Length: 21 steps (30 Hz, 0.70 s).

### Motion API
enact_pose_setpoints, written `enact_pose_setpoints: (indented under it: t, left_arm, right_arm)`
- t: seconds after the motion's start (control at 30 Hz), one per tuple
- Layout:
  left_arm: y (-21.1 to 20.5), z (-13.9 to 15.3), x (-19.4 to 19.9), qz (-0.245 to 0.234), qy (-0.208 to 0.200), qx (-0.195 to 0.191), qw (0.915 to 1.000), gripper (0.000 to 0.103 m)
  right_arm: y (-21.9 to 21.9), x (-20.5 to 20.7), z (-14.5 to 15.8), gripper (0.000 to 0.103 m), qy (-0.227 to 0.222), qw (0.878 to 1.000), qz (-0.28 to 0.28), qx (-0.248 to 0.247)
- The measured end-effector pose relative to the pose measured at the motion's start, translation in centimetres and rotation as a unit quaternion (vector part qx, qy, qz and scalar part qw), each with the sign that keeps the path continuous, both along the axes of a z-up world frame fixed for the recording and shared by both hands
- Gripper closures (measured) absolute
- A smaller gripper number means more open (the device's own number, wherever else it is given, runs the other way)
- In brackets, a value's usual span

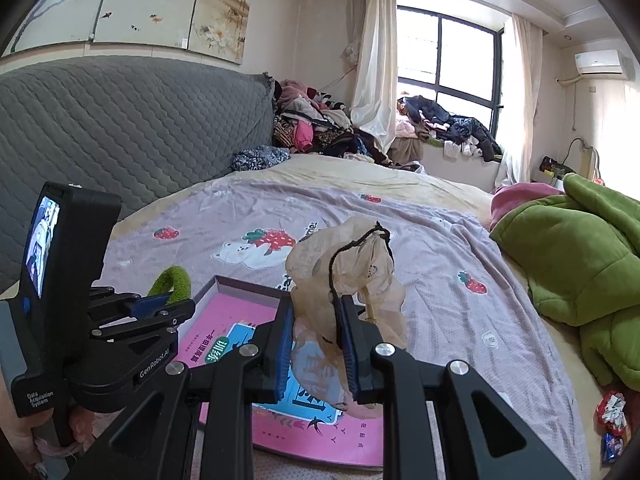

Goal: Organize objects
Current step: 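Carry the green ring and lace bag over the pink book tray with both grippers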

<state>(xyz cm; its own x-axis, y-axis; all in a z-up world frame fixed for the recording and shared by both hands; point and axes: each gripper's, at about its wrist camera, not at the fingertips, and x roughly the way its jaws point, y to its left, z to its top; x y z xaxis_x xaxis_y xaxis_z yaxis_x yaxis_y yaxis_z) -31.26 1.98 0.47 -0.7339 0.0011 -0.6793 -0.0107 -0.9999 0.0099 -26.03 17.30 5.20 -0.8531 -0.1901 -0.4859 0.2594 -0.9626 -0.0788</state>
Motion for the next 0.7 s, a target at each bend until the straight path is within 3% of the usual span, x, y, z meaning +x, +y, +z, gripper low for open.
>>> enact_pose_setpoints:
  t: [0.3, 0.5, 0.7]
  left_arm:
    - [0.6, -2.8, -1.7, -0.017, -0.043, 0.002, 0.9989, 0.090]
    - [1.2, -4.7, -2.4, -0.045, -0.092, 0.003, 0.9947, 0.089]
    - [1.1, -6.3, -2.9, -0.044, -0.108, -0.004, 0.9932, 0.089]
  right_arm:
    - [-0.4, -1.6, -2.7, 0.080, -0.040, 0.999, 0.012, 0.012]
    - [-0.7, -3.8, -6.1, 0.080, -0.099, 0.995, 0.016, 0.027]
    - [-1.0, -5.0, -8.7, 0.080, -0.140, 0.989, 0.020, 0.040]
